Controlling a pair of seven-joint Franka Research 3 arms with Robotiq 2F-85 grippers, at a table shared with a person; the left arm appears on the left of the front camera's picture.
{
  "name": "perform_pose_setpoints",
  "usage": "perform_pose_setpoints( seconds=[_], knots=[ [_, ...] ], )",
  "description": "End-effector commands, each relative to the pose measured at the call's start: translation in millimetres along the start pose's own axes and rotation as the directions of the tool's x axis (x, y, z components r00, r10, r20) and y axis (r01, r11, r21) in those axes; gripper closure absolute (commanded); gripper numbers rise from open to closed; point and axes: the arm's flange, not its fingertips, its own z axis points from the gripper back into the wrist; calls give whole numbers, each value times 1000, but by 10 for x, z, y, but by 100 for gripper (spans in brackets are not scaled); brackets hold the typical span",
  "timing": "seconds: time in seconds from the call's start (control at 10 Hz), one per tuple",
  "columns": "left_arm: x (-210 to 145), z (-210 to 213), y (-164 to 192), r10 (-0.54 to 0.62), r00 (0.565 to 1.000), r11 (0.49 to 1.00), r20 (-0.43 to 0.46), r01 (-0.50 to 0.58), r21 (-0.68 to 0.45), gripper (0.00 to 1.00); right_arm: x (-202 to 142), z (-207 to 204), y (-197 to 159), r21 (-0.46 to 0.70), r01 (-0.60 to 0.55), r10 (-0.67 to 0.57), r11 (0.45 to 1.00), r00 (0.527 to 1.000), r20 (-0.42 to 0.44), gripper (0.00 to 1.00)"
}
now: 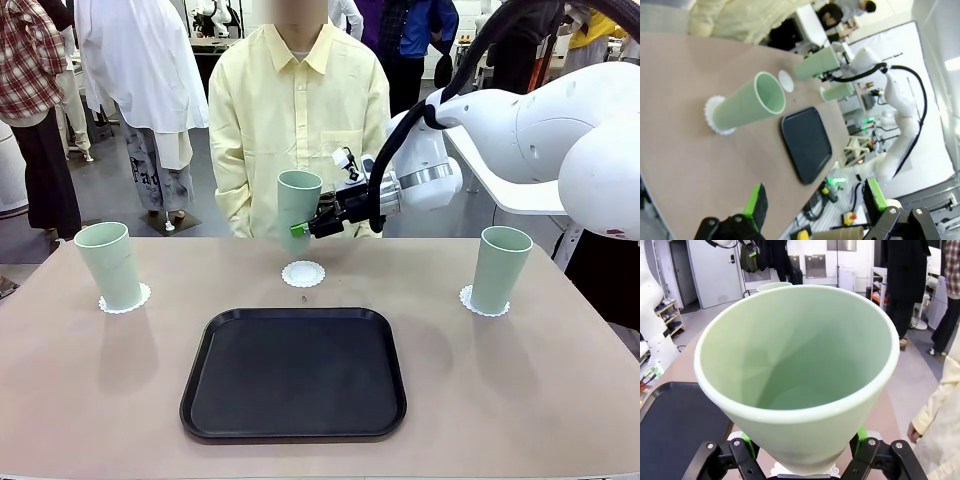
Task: Place coasters on the table and set cups on them.
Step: Take one Reusable plastic cup from the Flat Tray and place it on a coaster set by the human.
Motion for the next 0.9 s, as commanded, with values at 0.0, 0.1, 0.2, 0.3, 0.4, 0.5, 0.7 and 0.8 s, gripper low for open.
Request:
perform_pose_setpoints(
  seconds=[0.0,0.1,0.2,0.3,0.4,0.5,0.7,0.8],
  knots=[
    [0,9,-21,-4,1000,1000,3,4,-5,0,-12,79,-84,-45,13,-14,999,999,-30,18],
    [0,9,-21,-4,1000,1000,3,4,-5,0,-32,135,-64,-55,20,-23,998,999,-47,18],
    [0,9,-21,-4,1000,1000,3,4,-5,0,-56,151,-50,-63,30,-35,998,997,-73,18],
    [0,9,-21,-4,1000,1000,3,4,-5,0,-73,148,-23,-67,48,-55,997,992,-113,18],
    [0,9,-21,-4,1000,1000,3,4,-5,0,-12,121,51,-115,87,-106,990,980,-170,18],
    [0,9,-21,-4,1000,1000,3,4,-5,0,-113,177,-86,-59,17,-20,998,998,-55,18],
    [0,9,-21,-4,1000,1000,3,4,-5,0,-99,140,-59,-80,38,-45,996,994,-95,18],
    [0,9,-21,-4,1000,1000,3,4,-5,0,-134,116,-48,-52,30,-35,998,995,-92,18]
  ],
)
